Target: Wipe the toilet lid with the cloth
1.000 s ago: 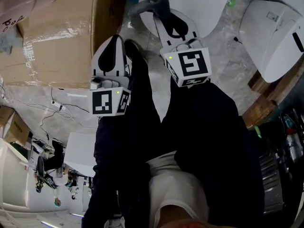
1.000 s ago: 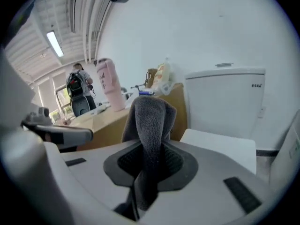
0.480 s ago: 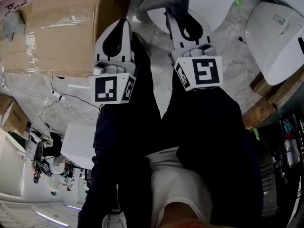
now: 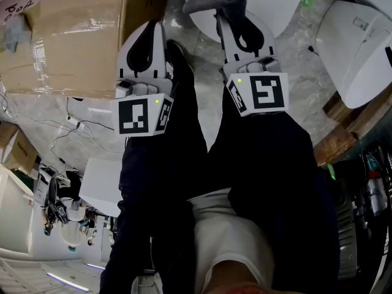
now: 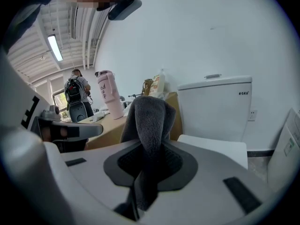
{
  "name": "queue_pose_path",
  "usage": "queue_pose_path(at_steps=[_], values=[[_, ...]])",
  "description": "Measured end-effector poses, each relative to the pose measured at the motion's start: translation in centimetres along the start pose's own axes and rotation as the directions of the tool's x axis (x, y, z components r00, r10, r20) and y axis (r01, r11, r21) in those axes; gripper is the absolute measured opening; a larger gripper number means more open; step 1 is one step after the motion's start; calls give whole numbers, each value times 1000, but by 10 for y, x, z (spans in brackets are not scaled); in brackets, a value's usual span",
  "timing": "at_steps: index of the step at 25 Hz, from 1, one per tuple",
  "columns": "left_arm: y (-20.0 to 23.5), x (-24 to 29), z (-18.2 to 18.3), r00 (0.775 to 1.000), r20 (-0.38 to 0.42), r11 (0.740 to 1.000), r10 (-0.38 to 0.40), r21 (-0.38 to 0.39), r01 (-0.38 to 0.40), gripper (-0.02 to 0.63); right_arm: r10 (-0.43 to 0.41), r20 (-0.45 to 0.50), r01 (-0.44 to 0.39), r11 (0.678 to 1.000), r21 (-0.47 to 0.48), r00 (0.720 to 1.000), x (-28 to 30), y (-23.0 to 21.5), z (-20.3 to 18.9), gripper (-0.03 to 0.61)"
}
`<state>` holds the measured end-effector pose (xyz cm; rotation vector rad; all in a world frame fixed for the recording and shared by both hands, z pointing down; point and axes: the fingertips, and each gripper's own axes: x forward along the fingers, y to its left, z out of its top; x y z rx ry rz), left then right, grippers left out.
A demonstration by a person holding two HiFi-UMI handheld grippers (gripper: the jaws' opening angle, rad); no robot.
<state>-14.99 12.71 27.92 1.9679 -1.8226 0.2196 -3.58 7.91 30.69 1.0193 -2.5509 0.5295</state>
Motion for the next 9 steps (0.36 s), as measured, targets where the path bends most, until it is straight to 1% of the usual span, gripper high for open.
queue_pose_path(at_steps=[4,9], values=[[2,0,5,1000,11,1000,5,9,-5,17,-6,2,6,1000,-5,1000,0,-4,2,63],[1,3,5,1000,7,1000,3,11,-3,17,0,10,0,1000,16,1000,1,-3,3,63]])
